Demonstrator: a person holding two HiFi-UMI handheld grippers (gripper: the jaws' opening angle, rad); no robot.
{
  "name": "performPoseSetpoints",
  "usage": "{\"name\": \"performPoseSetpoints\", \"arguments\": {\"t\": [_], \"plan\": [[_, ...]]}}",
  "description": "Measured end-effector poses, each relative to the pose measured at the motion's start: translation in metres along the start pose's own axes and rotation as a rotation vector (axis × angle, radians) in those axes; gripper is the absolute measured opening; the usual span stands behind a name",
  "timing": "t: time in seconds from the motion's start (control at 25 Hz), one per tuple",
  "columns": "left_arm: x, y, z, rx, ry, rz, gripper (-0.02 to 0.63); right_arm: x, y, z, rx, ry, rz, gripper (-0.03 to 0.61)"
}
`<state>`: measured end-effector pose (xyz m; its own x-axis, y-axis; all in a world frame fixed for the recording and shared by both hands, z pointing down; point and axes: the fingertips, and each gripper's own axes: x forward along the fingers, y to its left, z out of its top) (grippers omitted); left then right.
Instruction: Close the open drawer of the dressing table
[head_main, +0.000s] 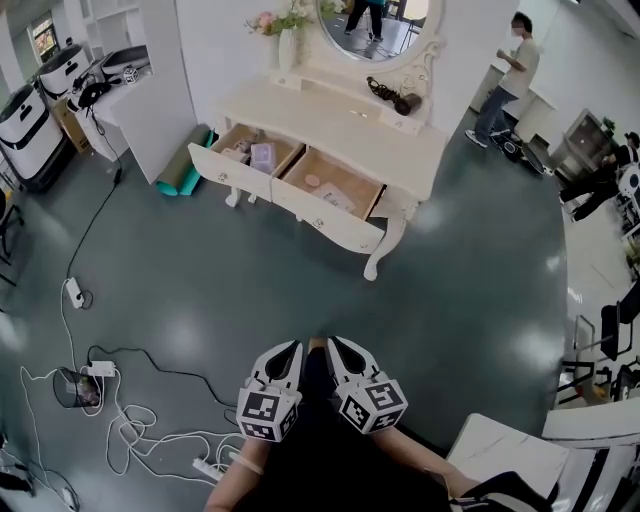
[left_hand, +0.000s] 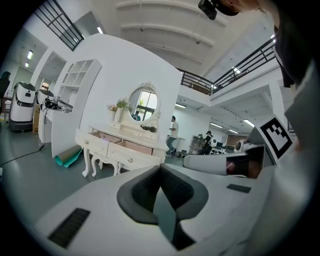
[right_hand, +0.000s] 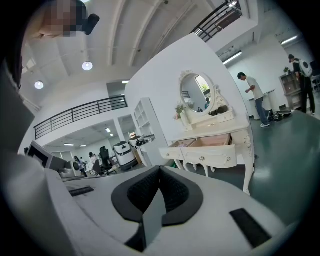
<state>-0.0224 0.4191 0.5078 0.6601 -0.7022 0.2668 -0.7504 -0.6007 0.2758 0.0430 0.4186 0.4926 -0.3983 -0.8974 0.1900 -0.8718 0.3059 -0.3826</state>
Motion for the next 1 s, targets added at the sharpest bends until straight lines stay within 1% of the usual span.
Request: {"name": "performPoseSetpoints", "arguments": {"t": [0.28,0.48,0.64,0.84,1.0], "plan": [[0.001,0.020,0.001,-0.031,-0.004,0.052,0.015,0.018,0.006,-0.006,-0.001,0.035,0.041,0.012],[0.013,0.038,0.004,-0.030,0.002,0.072,0.015,0.043,-0.002,-0.002,0.006,0.033,0.055,0.012],[0.033,0.057,0.018,-0.031,-0.001,0.087,0.015,0.069,-0.011,0.011,0.004,0.031,0.066,0.011],[0.070,0.073,0.038,-0.009,0.010,0.071,0.015,0.109,-0.032,0.030,0.015,0.031,0.056,0.012],[0.096,0.094,0.055,-0.011,0.003,0.076,0.015,0.145,-0.044,0.044,0.009,0.034,0.061,0.012]]}}
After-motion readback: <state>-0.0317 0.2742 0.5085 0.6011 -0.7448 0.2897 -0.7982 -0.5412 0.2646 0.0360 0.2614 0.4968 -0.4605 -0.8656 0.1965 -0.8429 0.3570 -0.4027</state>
